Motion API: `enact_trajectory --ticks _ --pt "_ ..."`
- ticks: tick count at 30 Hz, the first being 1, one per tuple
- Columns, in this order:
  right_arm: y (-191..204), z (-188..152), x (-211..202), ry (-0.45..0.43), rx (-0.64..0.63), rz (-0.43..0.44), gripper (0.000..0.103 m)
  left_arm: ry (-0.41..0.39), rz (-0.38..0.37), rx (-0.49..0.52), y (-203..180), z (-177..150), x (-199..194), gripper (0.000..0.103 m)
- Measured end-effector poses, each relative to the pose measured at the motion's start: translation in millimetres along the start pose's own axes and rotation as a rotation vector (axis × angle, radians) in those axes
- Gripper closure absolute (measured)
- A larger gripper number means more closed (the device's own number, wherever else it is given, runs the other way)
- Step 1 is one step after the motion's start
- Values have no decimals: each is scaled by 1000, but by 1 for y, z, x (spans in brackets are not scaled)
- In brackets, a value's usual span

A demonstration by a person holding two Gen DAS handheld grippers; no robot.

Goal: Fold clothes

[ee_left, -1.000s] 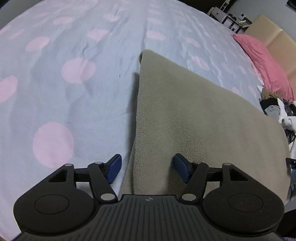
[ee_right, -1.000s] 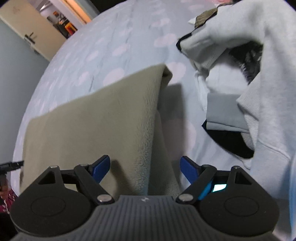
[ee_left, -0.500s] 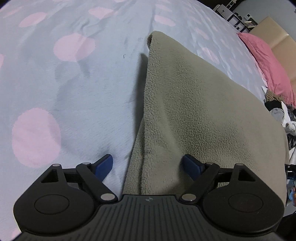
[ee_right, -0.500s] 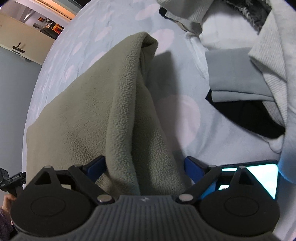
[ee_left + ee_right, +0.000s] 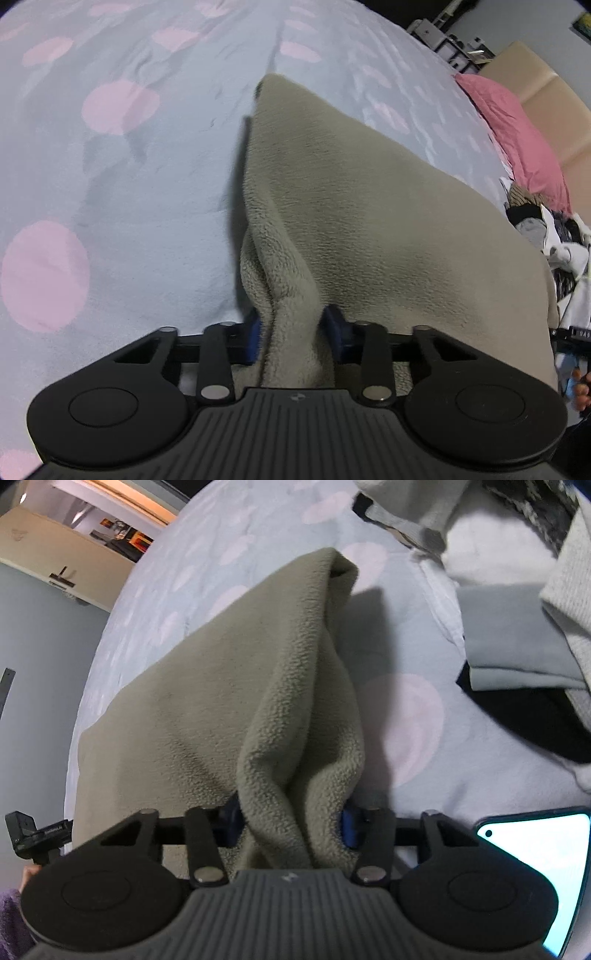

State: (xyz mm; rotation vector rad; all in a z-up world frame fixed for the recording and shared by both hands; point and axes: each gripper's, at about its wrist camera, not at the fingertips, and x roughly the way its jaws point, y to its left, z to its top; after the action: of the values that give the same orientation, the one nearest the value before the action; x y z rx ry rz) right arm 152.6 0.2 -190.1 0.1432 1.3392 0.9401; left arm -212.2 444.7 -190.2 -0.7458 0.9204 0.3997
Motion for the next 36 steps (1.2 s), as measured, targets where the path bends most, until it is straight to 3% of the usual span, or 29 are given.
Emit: enact_trajectory --ticks 7,11,14,17,20,21,22,24,27,29,32,36 --pt "16 -8 -26 -93 -70 12 73 -80 24 71 -19 -4 -22 84" --pt "20 -8 -36 -116 -70 22 74 -102 15 93 -24 -4 -34 84" --pt "23 -5 -33 -98 -85 -1 74 -61 17 62 -17 -1 -27 82" --pt "19 0 -23 -66 -62 -10 67 -14 6 -5 -4 2 -15 77" --pt "11 6 -15 -44 -19 -25 47 18 -6 -69 11 5 -7 57" --pt "7 8 -13 -31 -4 -30 37 25 -8 -90 16 5 -5 48" --pt "3 9 -12 -18 12 -34 26 31 -13 -103 21 5 -3 45" --pt "-8 11 -7 9 51 -24 20 41 -40 -118 28 6 1 42" --pt "-18 15 1 35 92 11 18 51 -82 -122 34 7 8 44" --pt "-15 17 4 40 68 24 20 52 -103 -114 35 7 11 47" --pt "-12 18 9 43 64 98 52 54 -153 -120 35 8 15 64" --pt "-3 17 10 30 4 100 61 32 -155 -77 26 8 12 78"
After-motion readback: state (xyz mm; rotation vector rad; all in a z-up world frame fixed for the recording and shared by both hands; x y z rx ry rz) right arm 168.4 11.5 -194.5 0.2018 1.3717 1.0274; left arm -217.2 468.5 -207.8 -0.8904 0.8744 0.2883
